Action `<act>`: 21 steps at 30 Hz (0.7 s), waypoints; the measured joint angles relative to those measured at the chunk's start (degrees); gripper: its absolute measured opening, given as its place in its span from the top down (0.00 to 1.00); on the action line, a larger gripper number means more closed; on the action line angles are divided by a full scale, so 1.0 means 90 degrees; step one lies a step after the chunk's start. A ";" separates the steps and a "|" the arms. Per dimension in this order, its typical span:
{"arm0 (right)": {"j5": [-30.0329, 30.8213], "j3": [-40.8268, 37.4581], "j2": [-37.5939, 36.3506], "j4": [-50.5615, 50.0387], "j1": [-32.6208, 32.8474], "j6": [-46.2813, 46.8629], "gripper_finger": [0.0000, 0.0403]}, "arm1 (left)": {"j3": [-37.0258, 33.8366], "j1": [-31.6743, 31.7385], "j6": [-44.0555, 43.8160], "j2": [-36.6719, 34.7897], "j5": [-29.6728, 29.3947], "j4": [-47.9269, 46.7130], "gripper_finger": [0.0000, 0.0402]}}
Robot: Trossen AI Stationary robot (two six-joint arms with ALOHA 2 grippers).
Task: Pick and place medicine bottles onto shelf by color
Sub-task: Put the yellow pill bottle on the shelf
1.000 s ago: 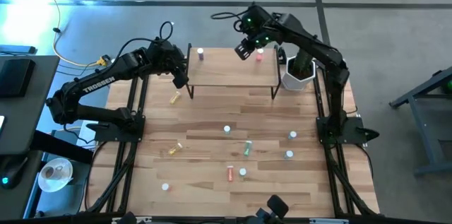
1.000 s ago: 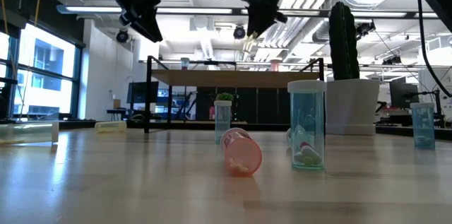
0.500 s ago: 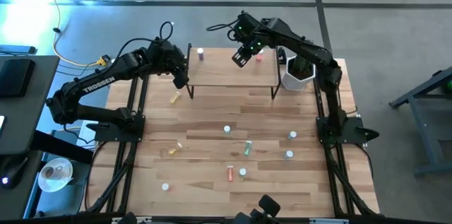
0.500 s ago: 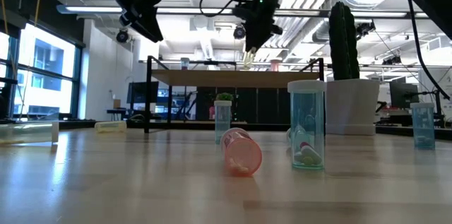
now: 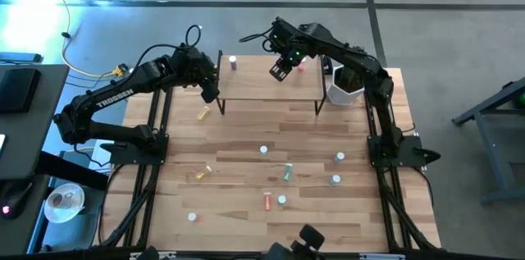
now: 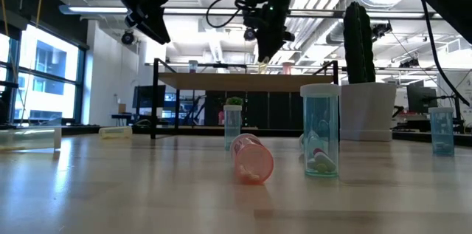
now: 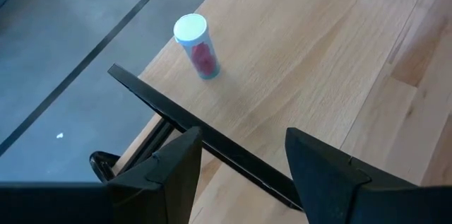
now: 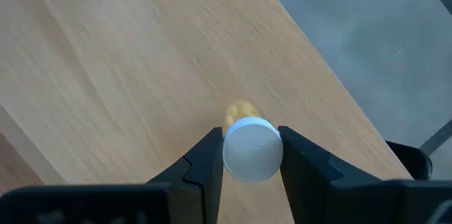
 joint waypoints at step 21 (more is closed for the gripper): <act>-0.0078 -0.0010 0.0078 -0.0014 -0.0015 -0.0139 0.73 | 0.0000 0.0000 0.0002 0.0002 0.0007 -0.0002 0.51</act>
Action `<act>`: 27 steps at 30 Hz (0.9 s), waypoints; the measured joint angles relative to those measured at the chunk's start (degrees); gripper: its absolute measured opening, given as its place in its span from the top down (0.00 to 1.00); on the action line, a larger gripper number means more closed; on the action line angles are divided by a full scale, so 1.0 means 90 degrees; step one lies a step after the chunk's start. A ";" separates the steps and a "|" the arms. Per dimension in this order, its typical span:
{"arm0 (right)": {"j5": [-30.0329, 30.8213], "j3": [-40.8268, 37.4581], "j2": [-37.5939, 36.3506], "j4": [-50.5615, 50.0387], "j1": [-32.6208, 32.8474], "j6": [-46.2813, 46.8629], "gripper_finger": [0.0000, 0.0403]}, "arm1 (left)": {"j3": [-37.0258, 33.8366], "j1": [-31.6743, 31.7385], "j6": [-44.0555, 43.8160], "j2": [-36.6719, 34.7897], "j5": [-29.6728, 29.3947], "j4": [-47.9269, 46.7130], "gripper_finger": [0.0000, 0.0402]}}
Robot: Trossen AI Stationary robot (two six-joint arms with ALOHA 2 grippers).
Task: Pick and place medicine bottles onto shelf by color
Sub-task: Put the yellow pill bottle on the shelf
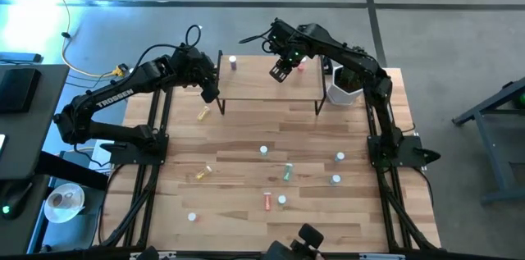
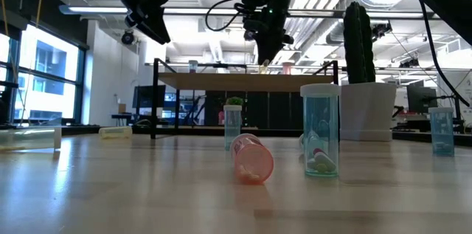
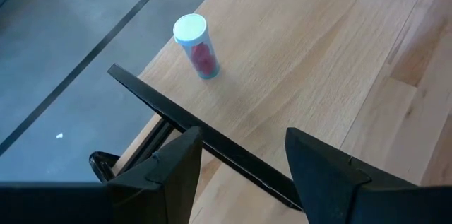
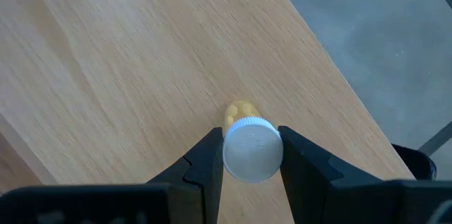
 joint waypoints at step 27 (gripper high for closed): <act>0.0011 0.0000 0.0002 0.0117 -0.0076 0.0142 0.73 | 0.0000 0.0000 0.0005 0.0000 -0.0010 0.0000 0.51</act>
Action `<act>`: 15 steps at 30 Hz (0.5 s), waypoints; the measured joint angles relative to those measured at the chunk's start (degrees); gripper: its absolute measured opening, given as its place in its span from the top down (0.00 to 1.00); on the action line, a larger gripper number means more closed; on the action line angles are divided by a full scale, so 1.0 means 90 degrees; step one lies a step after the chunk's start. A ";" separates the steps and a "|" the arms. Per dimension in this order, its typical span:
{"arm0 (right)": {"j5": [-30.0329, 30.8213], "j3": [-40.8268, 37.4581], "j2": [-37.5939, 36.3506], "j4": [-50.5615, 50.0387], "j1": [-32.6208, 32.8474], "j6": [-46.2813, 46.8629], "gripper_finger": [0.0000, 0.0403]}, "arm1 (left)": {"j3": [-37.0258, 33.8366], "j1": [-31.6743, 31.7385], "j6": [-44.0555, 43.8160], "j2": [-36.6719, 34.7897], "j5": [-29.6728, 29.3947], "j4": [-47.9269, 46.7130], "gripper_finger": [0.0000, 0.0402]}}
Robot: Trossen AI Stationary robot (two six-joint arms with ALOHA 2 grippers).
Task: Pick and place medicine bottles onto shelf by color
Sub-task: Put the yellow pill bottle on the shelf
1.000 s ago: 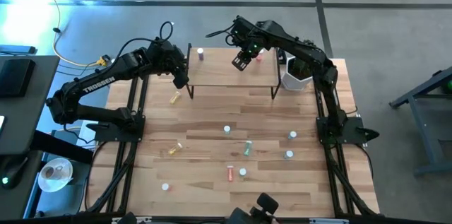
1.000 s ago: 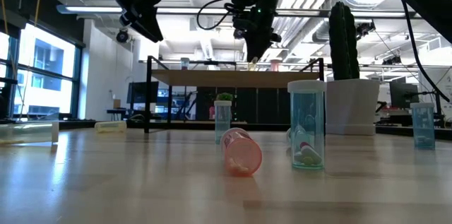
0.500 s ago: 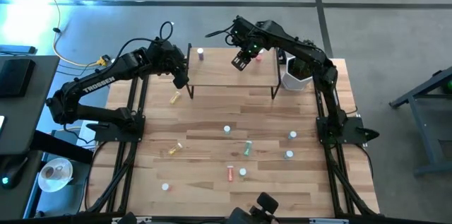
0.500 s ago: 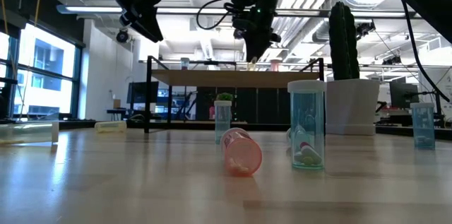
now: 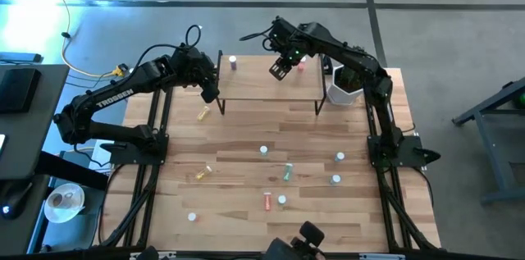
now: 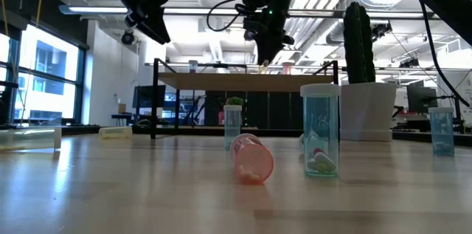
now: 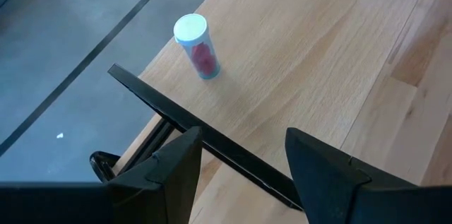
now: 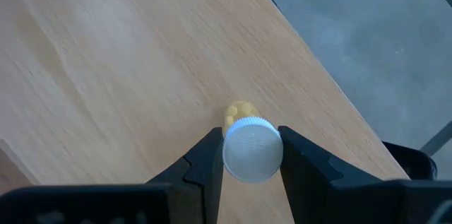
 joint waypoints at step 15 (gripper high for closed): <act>-0.0015 0.0000 0.0000 -0.0090 -0.0050 0.0024 0.73 | 0.0000 0.0000 0.0000 0.0000 0.0000 0.0001 0.51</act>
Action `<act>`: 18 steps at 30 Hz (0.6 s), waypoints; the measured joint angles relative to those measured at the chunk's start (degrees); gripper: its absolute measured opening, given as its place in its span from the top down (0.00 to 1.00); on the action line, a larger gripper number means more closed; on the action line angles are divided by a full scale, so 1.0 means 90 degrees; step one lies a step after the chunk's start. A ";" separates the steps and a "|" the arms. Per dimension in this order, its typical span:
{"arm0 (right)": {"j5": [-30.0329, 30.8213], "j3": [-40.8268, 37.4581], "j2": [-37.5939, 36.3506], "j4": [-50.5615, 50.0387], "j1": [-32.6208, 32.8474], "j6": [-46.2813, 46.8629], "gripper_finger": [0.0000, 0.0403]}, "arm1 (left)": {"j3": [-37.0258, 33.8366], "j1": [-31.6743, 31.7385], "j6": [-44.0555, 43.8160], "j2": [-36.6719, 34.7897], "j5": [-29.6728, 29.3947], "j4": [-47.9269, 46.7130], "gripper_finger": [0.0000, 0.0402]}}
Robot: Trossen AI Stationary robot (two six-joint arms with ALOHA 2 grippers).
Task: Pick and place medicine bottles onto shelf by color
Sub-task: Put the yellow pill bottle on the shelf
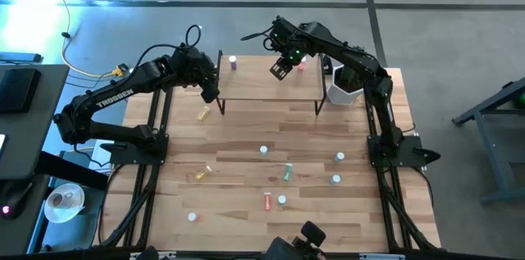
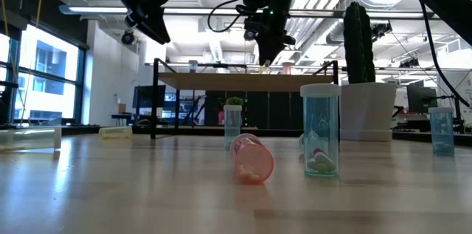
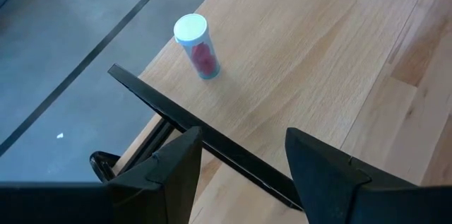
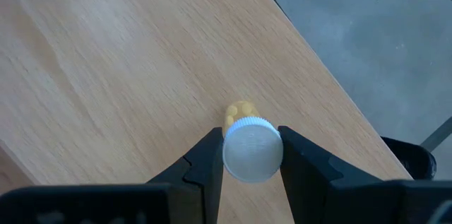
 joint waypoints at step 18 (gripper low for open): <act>-0.0017 0.0000 0.0000 0.0066 -0.0015 -0.0016 0.73 | 0.0000 -0.0002 0.0002 0.0000 0.0000 0.0001 0.51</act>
